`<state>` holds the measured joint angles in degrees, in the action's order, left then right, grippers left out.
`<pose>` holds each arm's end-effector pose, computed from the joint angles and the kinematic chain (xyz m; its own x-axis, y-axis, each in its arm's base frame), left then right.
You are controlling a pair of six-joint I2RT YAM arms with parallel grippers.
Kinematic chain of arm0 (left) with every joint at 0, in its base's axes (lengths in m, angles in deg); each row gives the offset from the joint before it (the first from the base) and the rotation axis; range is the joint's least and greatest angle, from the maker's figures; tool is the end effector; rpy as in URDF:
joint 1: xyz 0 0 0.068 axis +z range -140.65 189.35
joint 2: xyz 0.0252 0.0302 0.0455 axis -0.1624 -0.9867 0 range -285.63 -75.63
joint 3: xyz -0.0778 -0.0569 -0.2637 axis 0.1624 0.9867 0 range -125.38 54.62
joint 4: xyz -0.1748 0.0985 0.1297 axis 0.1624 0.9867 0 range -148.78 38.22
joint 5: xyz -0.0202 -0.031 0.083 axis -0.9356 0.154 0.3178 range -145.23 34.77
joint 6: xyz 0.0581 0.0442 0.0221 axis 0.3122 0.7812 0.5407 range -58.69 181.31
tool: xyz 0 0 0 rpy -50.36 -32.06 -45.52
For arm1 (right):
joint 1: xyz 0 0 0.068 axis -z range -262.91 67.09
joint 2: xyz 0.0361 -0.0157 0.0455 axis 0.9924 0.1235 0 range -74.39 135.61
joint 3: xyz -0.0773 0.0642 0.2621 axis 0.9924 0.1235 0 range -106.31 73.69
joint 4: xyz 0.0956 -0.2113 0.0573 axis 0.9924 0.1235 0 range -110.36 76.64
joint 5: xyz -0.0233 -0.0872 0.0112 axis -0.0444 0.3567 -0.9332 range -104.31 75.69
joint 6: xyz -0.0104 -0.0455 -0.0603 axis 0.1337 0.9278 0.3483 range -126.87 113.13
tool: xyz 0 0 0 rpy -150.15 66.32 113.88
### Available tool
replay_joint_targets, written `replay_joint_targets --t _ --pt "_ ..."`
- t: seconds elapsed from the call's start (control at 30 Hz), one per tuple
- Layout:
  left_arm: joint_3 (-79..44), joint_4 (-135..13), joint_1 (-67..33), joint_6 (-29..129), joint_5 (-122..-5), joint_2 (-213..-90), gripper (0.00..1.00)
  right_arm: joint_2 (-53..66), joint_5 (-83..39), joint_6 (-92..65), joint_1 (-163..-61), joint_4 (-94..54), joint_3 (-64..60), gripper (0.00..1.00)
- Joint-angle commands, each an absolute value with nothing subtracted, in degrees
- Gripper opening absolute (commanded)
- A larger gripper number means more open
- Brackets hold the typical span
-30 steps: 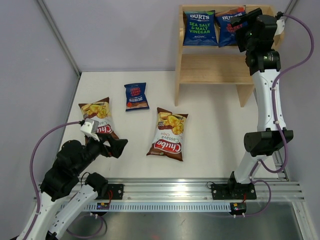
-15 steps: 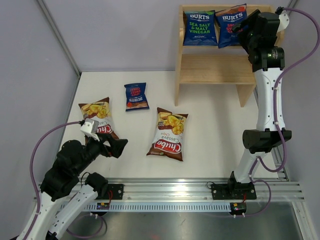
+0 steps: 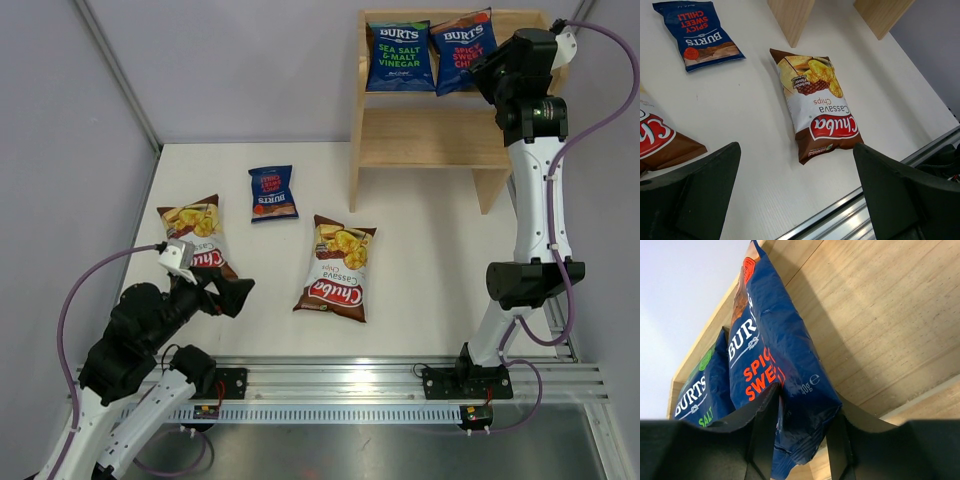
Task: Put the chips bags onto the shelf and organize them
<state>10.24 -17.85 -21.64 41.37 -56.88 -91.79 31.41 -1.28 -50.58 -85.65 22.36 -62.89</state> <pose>0.0503 -0.0324 0.3160 -0.3610 -0.1810 -0.9148 0.4420 0.8306 -0.3387 0.3874 0.0040 0.5116 -0.0294 0.6725 -0.7395 0.2684 0.7180 0.6422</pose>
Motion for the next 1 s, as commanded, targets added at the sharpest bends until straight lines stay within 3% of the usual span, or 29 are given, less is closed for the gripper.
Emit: replay_joint_targets --t 0.0,0.33,0.5,0.57,0.63,0.67,0.8,0.87,0.97 --pt "10.68 -20.9 -21.59 41.18 -58.57 -91.1 0.99 31.16 0.37 -53.45 -86.07 20.07 -62.98 0.45" --pt "10.94 -20.99 -21.59 41.01 -58.66 -90.92 0.99 32.49 3.0 -57.06 -87.39 16.73 -61.93 0.39" --pt "10.94 -21.08 -21.68 40.92 -58.75 -90.75 0.99 33.71 2.57 -58.9 -87.39 17.16 -63.33 0.41" --pt "11.03 -21.08 -21.59 40.92 -58.66 -90.31 0.99 33.89 2.47 -59.26 -87.39 17.52 -63.51 0.52" --pt "11.03 -21.16 -21.59 40.92 -58.66 -90.48 0.99 32.32 2.82 -58.56 -87.39 16.82 -62.29 0.57" --pt "11.03 -21.08 -21.59 40.92 -58.75 -90.57 0.99 31.61 3.35 -58.29 -87.39 16.38 -60.89 0.67" --pt "10.94 -20.99 -21.68 40.83 -58.66 -91.01 0.99 30.64 3.97 -56.19 -87.04 18.2 -61.48 0.79" --pt "10.85 -20.9 -21.59 40.75 -57.96 -90.92 0.99 30.55 3.97 -54.61 -86.86 19.79 -62.8 0.91" --pt "10.59 -20.55 -21.68 40.31 -56.47 -90.92 0.99 29.59 3.62 -53.02 -86.16 19.72 -62.9 0.96"
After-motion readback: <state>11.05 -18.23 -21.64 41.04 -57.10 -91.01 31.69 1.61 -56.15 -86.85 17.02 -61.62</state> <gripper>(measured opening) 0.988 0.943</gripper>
